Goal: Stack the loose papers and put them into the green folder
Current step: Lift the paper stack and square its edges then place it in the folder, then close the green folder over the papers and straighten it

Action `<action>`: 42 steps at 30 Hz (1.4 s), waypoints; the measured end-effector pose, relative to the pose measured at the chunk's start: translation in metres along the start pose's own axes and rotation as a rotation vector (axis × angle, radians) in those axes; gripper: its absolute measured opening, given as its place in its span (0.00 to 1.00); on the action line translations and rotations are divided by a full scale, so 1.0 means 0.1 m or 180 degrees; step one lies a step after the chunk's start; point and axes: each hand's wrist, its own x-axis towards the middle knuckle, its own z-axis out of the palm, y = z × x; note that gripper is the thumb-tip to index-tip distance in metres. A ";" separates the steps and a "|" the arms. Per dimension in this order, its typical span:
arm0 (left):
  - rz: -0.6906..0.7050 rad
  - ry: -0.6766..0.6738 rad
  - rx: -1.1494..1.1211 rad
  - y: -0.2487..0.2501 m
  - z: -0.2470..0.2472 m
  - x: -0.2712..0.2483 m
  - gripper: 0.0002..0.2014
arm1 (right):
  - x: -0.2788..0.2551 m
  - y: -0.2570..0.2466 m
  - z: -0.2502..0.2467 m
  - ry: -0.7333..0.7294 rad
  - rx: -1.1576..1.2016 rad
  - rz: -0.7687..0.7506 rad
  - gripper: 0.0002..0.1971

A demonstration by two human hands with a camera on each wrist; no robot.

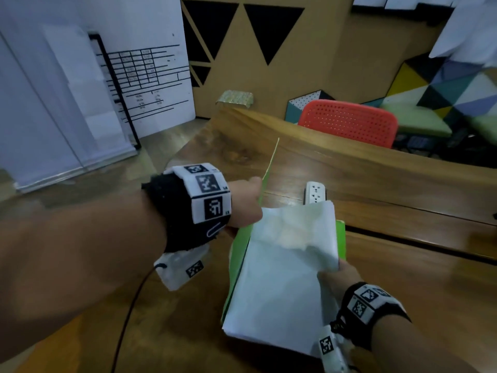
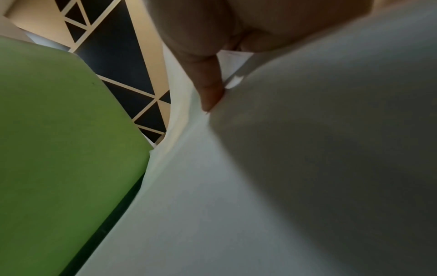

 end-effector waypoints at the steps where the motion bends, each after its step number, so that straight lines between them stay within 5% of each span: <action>1: 0.0015 0.0000 0.0005 0.01 0.05 -0.02 0.25 | -0.02 0.05 0.01 0.0002 0.0002 0.0019 0.19; 26: 0.0397 -0.0230 -0.0270 0.01 0.34 -0.04 0.36 | -0.04 0.09 0.06 -0.0025 0.0240 0.0193 0.24; 34: 0.0368 -0.0243 -0.0382 0.07 0.38 -0.01 0.36 | -0.04 0.06 0.07 -0.0146 -0.0270 0.0291 0.22; 38: 0.0357 -0.0256 -0.0519 0.17 0.42 -0.02 0.35 | -0.19 -0.13 -0.15 -0.0058 -0.1076 0.0302 0.31; 40: 0.0398 -0.0271 -0.0655 0.25 0.49 -0.04 0.34 | -0.31 -0.27 -0.29 -0.0044 -0.0769 -0.0093 0.30; 42: 0.0478 -0.0550 -0.1032 0.34 0.63 -0.06 0.35 | -0.50 -0.41 -0.43 -0.0386 0.0298 -0.0184 0.31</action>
